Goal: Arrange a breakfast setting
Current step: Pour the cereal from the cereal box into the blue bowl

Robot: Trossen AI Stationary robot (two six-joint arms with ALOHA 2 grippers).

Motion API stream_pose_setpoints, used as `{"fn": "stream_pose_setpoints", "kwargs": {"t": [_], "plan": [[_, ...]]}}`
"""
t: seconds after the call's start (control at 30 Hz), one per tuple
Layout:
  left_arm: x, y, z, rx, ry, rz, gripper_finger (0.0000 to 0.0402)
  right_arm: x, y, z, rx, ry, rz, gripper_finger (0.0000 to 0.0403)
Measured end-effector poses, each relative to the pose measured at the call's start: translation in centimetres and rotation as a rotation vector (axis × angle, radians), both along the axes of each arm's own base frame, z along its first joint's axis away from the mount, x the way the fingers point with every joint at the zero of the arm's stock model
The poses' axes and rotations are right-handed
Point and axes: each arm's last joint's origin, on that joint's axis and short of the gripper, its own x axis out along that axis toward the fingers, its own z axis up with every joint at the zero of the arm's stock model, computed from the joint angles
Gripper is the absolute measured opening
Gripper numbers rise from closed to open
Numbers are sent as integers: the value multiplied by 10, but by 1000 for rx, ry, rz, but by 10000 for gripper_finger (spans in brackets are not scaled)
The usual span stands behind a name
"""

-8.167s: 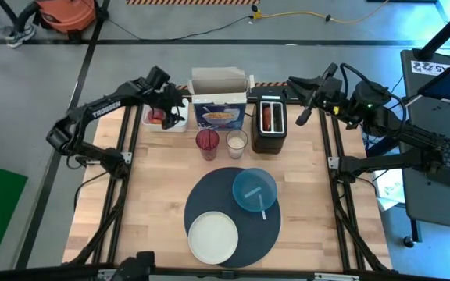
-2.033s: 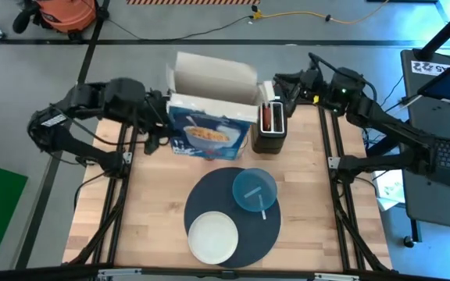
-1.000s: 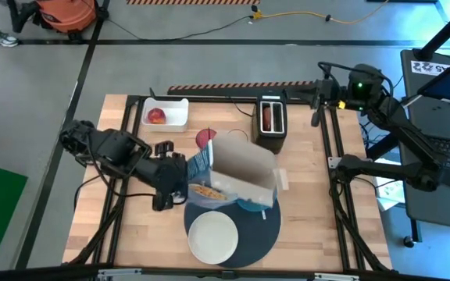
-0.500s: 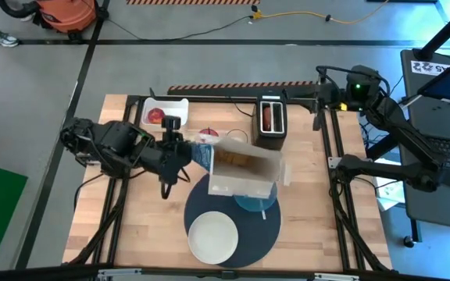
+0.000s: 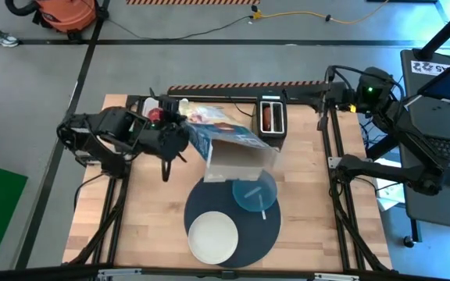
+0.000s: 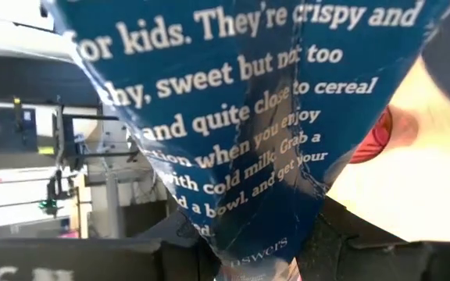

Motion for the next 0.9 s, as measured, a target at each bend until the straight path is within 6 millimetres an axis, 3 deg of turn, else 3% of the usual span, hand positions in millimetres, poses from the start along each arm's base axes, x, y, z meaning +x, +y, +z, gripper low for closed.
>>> {"fn": "stream_pose_setpoints", "kwargs": {"t": [0.43,0.9], "plan": [[9,43,-16,119,200,82,116,0,-2,8,-40,-72,-60,50],[22,53,-19,211,267,1,116,0,-3,7,-37,-63,-94,50]]}}
